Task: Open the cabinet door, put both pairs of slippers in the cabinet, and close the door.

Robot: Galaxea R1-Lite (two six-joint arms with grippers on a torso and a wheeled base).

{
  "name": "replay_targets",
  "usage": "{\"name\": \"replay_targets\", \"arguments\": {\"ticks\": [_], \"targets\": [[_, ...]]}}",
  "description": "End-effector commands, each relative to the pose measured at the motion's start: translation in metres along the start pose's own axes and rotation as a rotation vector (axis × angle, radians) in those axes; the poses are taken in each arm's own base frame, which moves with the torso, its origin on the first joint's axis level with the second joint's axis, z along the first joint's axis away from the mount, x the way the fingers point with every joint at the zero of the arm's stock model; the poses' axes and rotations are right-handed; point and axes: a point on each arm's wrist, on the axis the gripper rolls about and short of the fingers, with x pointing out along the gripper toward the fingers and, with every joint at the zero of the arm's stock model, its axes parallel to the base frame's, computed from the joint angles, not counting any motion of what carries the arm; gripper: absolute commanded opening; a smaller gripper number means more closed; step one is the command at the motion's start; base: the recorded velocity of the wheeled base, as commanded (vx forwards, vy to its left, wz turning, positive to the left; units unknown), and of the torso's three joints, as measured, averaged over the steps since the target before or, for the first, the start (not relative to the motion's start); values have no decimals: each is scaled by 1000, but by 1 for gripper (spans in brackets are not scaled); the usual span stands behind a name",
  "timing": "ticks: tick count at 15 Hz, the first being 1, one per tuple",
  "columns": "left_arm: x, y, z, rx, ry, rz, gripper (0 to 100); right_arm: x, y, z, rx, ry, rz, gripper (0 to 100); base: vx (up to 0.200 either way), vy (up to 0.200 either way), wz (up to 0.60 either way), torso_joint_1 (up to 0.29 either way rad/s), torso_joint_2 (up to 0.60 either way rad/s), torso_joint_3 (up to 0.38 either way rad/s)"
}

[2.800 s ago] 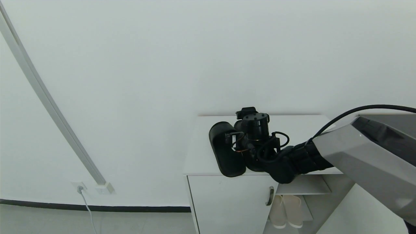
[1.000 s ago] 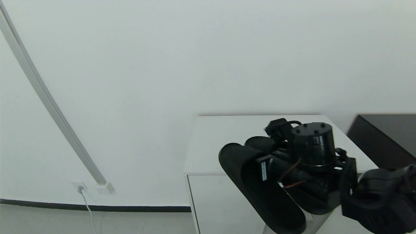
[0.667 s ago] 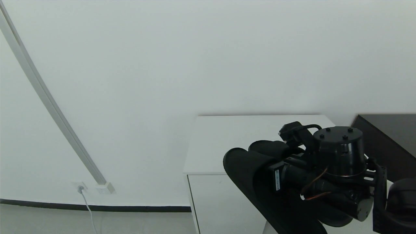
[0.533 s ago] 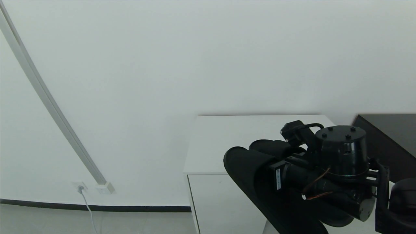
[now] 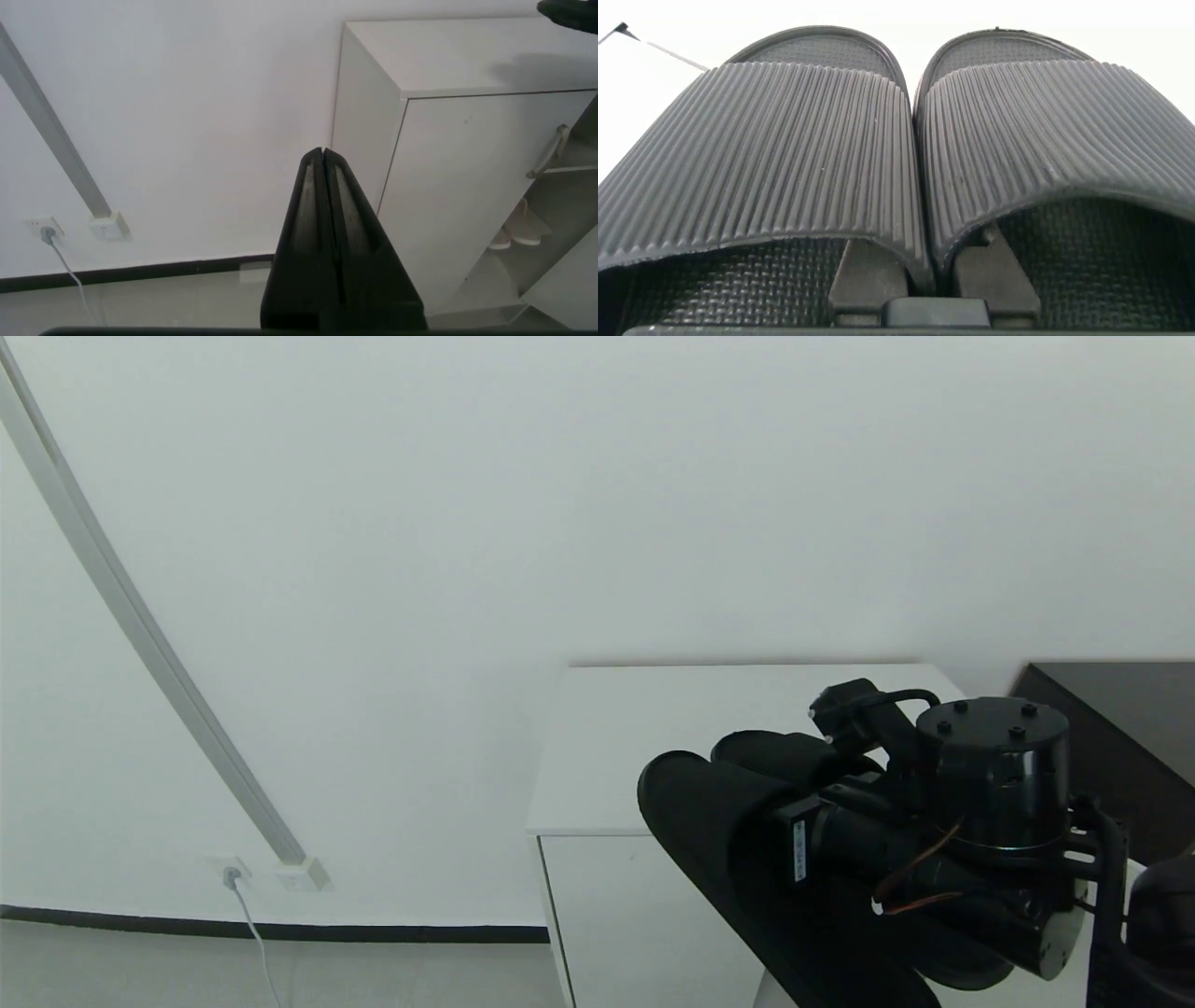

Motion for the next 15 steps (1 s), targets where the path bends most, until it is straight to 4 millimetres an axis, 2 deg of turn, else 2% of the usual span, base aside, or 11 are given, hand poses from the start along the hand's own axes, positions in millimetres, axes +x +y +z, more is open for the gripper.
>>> {"name": "replay_targets", "arguments": {"ticks": [1,5,15], "targets": [[0,0,0,-1,0,0,0,0,1,-2,-2,2,-3,0,-200,0,0,22,7,-2],[0,0,0,-1,1,1,0,0,2,-3,-5,5,-1,0,-200,0,0,-2,2,6],[0,0,0,-1,1,1,0,0,4,-5,-13,12,7,0,0,0,0,0,0,0]]}}
